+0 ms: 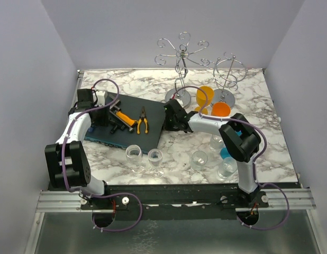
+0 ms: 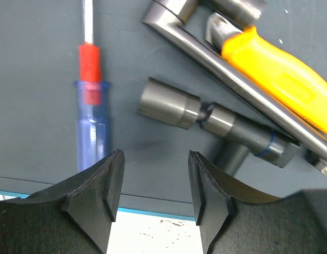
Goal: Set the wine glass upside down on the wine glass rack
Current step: Move the distractor to the center of the board.
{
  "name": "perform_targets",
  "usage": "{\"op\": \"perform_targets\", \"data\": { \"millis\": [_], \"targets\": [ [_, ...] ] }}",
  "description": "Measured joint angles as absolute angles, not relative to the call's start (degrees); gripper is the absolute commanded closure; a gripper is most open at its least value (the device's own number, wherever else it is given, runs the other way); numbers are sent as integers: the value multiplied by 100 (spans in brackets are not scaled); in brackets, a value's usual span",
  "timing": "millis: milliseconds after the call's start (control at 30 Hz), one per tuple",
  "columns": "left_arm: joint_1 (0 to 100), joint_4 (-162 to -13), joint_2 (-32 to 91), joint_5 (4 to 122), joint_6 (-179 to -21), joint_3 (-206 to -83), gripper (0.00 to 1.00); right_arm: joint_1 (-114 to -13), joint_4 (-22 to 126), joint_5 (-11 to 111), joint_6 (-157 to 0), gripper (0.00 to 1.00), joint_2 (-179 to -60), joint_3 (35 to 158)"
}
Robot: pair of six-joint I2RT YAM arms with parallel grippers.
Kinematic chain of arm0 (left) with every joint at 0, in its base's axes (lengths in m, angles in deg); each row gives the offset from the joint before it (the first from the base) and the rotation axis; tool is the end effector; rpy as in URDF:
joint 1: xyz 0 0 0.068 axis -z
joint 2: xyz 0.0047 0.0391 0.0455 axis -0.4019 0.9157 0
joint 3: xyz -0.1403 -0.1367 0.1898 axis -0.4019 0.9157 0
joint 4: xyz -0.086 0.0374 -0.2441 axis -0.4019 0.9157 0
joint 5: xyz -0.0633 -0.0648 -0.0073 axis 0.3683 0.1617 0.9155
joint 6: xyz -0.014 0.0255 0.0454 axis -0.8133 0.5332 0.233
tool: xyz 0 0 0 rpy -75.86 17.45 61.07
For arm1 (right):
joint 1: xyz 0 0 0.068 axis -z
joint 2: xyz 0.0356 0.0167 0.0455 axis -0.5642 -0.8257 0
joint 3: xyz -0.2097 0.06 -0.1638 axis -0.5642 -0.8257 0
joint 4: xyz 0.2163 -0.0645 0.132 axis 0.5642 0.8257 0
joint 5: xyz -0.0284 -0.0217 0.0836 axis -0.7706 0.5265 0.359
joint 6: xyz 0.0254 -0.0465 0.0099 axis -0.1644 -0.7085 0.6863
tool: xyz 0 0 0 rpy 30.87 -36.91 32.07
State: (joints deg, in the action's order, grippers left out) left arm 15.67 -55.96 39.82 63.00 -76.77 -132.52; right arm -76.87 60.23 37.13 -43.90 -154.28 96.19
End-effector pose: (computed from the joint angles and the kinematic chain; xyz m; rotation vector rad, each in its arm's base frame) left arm 0.3077 0.0382 0.2351 0.1342 2.5136 -0.0481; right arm 0.3209 0.2897 0.1551 0.0189 2.5013 0.5290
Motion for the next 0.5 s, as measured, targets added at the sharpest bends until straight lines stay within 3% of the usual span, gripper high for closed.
{"op": "perform_targets", "data": {
  "millis": [300,500],
  "targets": [
    [1468,-5312,3604,6200,-7113,-13147,44,-7829,5855,3811,-4338,100,-15290,9518],
    [1202,-4770,3389,6158,-6744,-13239,50,-7831,6132,3553,-4733,100,-14805,9739]
  ]
}}
